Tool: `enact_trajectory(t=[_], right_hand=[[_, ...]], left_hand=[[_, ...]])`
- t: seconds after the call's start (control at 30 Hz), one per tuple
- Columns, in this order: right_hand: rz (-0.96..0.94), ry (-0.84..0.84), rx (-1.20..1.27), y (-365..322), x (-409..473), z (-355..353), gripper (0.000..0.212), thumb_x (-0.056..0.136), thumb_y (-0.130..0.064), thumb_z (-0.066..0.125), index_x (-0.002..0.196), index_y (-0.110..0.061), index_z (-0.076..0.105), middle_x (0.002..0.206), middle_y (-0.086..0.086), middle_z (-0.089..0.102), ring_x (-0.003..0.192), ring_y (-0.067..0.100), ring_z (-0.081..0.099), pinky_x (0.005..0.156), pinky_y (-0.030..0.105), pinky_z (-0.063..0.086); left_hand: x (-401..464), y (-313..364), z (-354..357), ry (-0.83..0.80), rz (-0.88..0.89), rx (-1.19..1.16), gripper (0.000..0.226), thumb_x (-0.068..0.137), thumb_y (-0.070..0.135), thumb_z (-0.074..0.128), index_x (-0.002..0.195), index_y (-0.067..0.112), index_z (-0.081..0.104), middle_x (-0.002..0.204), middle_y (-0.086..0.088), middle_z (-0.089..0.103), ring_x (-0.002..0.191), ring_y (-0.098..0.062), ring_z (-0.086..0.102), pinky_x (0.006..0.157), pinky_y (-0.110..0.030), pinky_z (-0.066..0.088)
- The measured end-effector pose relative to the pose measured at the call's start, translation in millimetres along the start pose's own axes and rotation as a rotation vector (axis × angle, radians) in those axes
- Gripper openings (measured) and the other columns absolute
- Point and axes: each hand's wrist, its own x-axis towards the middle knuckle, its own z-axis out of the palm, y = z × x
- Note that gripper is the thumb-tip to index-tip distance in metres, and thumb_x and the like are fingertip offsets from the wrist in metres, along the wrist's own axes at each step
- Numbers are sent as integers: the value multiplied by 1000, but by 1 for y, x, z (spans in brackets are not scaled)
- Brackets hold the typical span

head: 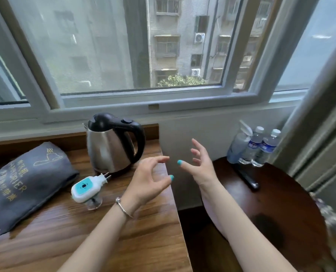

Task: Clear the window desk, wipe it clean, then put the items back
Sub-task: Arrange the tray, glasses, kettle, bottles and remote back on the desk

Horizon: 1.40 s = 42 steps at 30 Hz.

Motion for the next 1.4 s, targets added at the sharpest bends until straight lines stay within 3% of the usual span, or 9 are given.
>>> enact_trajectory(t=[0.13,0.27,0.47,0.6,0.77,1.0,1.1,1.23,1.4], right_hand=[[39,18,-31,23,12,-62,74,78,-7,81,135,-39,46,136,4,52,127,16,47,100,25,38],[93,47,-63,54,30,-134,71,78,-6,80,126,-46,47,123,-11,55,123,15,48,99,25,37],[348,83,-167,118,61,-241,76,78,-8,82,142,-29,47,136,8,49,124,24,46,105,36,40],[434,42,-234,162,81,-284,75,72,-4,86,138,-19,53,134,14,53,124,22,51,102,27,39],[494,210,-488,205,105,-303,69,66,-17,89,130,-16,63,124,12,65,118,28,58,105,37,43],[544,234,-618,238,125,-300,70,68,-24,89,131,-11,62,125,20,59,122,37,50,105,33,34],[552,268,-633,244,126,-300,68,71,-19,87,133,-10,60,125,22,56,121,39,48,99,32,32],[534,265,-644,247,129,-302,57,73,-11,83,127,-9,66,120,26,58,114,42,53,101,35,37],[465,188,-722,248,127,-305,50,72,-7,78,122,-4,67,112,27,61,109,44,53,97,37,37]], left_hand=[[32,26,53,-27,-6,-4,45,81,18,74,124,20,61,118,12,58,116,-3,46,96,0,24],[64,49,117,-67,-23,-27,48,80,18,74,125,21,59,119,11,59,118,-3,46,97,0,23],[103,66,212,-188,-118,-69,52,82,22,72,130,31,54,119,14,55,119,-2,41,90,6,21],[108,68,261,-217,-210,-66,53,82,24,72,131,31,53,119,12,56,119,-4,44,97,-8,27],[99,62,301,-231,-315,-67,53,81,26,73,130,34,52,119,17,55,121,-5,44,98,-12,26],[97,52,311,-184,-411,-49,50,82,27,72,128,35,52,118,20,55,120,-3,43,97,-12,27],[96,48,311,-174,-449,-50,49,83,25,71,128,32,53,118,19,55,121,-5,43,102,-17,29],[98,43,311,-157,-476,-65,48,84,25,70,128,33,52,118,20,55,122,-3,43,99,-12,28],[99,39,311,-181,-501,-75,48,84,29,68,128,37,51,119,23,54,122,-1,42,100,-15,30]])
